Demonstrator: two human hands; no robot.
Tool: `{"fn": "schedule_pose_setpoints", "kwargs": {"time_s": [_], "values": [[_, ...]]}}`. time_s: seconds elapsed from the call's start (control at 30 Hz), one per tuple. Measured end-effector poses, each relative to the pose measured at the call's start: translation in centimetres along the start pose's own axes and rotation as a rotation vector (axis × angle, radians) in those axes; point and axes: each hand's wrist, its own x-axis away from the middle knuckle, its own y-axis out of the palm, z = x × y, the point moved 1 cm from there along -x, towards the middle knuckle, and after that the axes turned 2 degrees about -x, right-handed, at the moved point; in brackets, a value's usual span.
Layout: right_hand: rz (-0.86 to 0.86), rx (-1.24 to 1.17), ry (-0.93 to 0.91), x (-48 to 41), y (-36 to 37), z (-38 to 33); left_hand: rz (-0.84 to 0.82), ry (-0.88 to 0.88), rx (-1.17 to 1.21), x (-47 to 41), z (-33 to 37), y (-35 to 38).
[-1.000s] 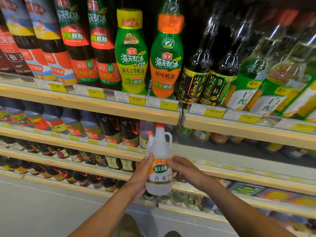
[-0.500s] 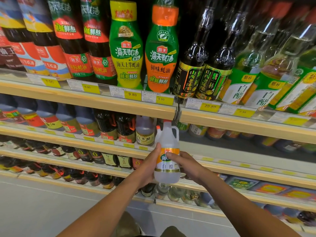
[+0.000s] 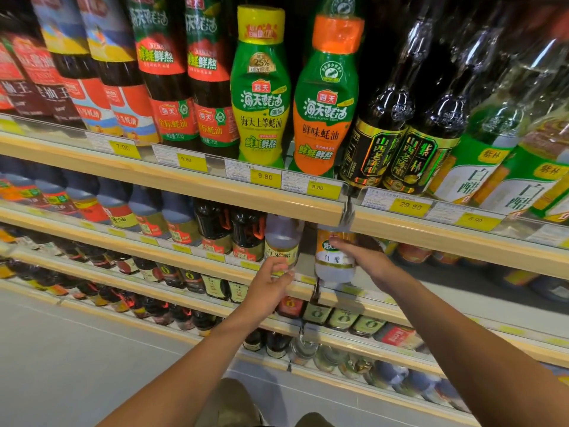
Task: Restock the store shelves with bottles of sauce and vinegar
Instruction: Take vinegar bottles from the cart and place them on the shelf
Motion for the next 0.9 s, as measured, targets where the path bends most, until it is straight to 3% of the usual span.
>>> {"fn": "schedule_pose_setpoints", "kwargs": {"time_s": [0.27,0.53,0.67,0.9], "values": [[-0.087,0.0,-0.026,-1.7,-0.4,0.8,0.037,0.004,-0.101,-1.5,-2.0,-1.1],[0.021,0.015,-0.086,-2.3,-0.1,2.4,0.056,0.004,-0.147,-2.5,-2.9,-1.6],[0.024,0.056,-0.167,-1.9,-0.4,2.4,0.051,0.026,-0.171,-2.5,-3.2,-1.5],[-0.013,0.076,-0.126,-1.8,-0.4,2.8,0.046,0.029,-0.13,-2.3,-3.0,-1.8]]}}
